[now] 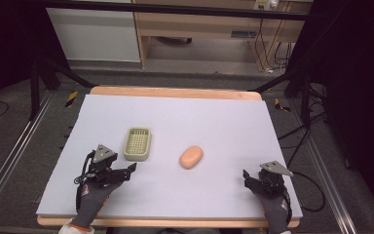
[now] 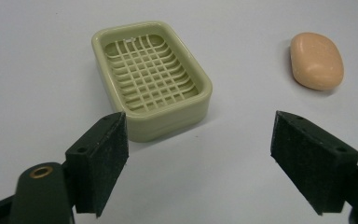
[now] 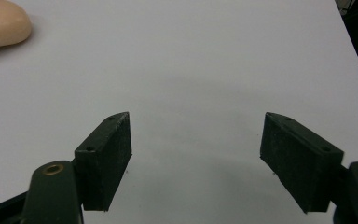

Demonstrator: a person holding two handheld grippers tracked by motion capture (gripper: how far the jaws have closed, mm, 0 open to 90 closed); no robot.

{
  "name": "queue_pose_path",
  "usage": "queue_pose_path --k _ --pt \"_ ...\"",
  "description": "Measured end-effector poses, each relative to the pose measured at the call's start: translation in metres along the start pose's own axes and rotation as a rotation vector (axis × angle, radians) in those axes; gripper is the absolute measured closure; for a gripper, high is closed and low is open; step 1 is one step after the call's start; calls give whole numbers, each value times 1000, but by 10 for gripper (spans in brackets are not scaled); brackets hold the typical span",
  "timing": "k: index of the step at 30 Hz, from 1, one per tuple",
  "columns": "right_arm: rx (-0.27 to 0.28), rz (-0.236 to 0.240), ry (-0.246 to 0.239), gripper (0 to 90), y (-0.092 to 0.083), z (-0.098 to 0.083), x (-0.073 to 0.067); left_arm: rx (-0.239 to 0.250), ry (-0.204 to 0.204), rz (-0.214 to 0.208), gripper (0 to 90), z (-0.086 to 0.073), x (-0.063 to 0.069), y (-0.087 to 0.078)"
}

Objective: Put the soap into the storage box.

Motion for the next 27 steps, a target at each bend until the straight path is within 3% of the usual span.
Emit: queue_pose_path --k 15,27 --pt "2 -9 6 246 -1 0 1 2 34 -17 182 17 13 0" --pt "2 -16 13 246 -1 0 2 12 64 -45 179 38 33 5"
Point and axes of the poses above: each handheld gripper's, and its own axes: y roughly forward along the jaws, z roughly out of its top, x roughly to its right, the point moved 8 cm from there along y, roughly forward along the jaws, and after that the axes turned 13 degrees about -x, right-handed, at the moved point
